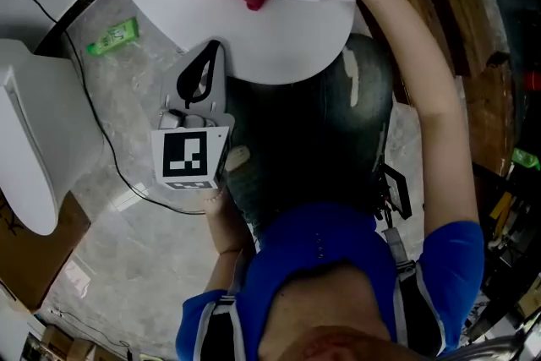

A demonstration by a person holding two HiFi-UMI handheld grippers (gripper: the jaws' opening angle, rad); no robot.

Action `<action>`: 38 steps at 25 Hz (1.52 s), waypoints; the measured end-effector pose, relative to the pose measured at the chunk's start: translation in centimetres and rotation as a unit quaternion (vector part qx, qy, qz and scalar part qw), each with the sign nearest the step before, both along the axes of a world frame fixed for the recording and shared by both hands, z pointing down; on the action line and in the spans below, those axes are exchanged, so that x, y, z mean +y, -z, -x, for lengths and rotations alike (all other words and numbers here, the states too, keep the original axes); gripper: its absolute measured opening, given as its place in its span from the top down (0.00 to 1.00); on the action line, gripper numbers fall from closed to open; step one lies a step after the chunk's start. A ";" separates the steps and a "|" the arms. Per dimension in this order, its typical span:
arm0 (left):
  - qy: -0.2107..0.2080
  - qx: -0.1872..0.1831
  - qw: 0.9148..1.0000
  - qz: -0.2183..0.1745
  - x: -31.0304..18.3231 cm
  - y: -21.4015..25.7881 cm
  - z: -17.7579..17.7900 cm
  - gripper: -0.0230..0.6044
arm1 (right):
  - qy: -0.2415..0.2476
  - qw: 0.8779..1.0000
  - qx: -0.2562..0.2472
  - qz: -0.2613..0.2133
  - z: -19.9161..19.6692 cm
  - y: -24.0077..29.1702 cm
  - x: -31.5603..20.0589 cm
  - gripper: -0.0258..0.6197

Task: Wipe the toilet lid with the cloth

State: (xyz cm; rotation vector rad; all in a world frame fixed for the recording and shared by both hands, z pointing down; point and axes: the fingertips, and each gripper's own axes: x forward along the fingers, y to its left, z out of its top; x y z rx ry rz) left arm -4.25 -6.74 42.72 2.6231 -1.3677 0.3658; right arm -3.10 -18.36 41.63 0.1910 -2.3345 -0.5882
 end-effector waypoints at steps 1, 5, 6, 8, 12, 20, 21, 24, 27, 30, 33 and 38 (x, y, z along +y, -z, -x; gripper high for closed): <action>-0.002 -0.001 1.000 0.001 0.0 0.0 0.0 0.96 | 0.000 1.000 0.001 0.000 0.1 0.0 0.0 0.95; -0.009 0.000 1.000 0.006 0.1 0.0 -0.1 0.96 | 0.003 1.000 0.000 0.003 0.0 -0.1 0.2 0.95; -0.010 0.002 1.000 0.007 0.1 0.1 -0.1 0.96 | 0.002 1.000 -0.001 0.002 0.0 0.0 0.1 0.95; -0.014 0.005 1.000 0.009 0.0 0.1 0.0 0.96 | 0.002 1.000 -0.003 0.000 0.0 0.0 0.0 0.95; -0.018 0.001 1.000 0.010 -0.1 -0.1 0.4 0.96 | -0.001 1.000 -0.004 -0.001 -0.1 -0.1 -0.3 0.95; -0.019 0.009 1.000 0.003 -0.1 -0.2 0.6 0.96 | -0.014 1.000 -0.016 0.000 -1.7 -0.3 -1.0 0.95; -0.020 0.011 1.000 0.003 -0.2 -0.2 0.7 0.96 | -0.015 1.000 -0.014 0.002 -1.5 -0.3 -1.0 0.95; -0.020 0.013 1.000 0.009 -0.3 -0.3 0.8 0.96 | -0.014 1.000 -0.005 0.006 -1.2 -0.3 -1.3 0.95; -0.025 0.008 0.999 0.030 -0.1 -0.3 0.3 0.96 | -0.012 1.000 0.003 0.015 -1.6 -0.3 -1.1 0.95; -0.021 0.004 0.999 0.035 -0.1 -0.1 -0.1 0.96 | -0.006 1.000 0.004 0.020 -2.1 -0.5 -0.8 0.95; 0.004 -0.003 0.999 0.032 0.0 0.1 -0.2 0.96 | 0.008 1.000 -0.009 0.013 -2.6 -0.4 -0.5 0.95; 0.050 -0.066 0.996 0.020 -0.3 -0.4 -0.5 0.96 | 0.045 0.999 -0.025 0.008 -2.5 -0.2 -0.3 0.95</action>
